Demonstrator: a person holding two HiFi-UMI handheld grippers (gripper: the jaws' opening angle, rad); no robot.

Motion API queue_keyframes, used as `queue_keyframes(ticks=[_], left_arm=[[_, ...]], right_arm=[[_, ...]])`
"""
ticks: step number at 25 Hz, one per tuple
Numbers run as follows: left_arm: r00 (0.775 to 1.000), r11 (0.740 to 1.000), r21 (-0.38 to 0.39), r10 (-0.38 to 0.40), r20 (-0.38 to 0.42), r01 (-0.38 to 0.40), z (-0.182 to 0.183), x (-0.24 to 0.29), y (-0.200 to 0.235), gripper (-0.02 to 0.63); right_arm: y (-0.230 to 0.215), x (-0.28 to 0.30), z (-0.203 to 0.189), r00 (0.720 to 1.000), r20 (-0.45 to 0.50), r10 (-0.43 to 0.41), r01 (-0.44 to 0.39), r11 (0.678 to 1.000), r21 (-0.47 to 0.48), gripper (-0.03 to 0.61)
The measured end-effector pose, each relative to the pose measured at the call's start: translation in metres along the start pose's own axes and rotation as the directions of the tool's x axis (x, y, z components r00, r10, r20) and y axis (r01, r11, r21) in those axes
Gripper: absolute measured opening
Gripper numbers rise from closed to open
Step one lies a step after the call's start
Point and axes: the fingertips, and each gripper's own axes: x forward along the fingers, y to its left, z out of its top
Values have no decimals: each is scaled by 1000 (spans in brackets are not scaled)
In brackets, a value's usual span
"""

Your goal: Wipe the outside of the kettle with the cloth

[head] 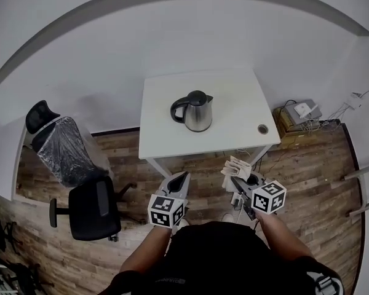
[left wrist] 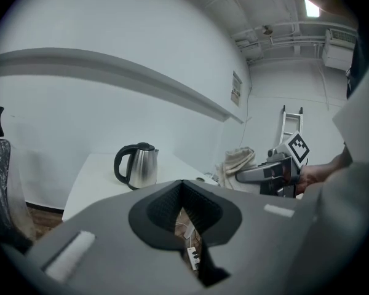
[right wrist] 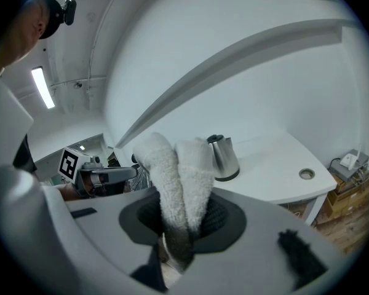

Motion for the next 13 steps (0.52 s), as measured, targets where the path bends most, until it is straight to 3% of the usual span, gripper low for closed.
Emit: queue_keyframes(ticks=[13], left_arm=[[1000,999,40,-5,24,4,11,-2,4,6]], right_arm=[[1,4,6,1000,26,-2,2,1000,6,91]])
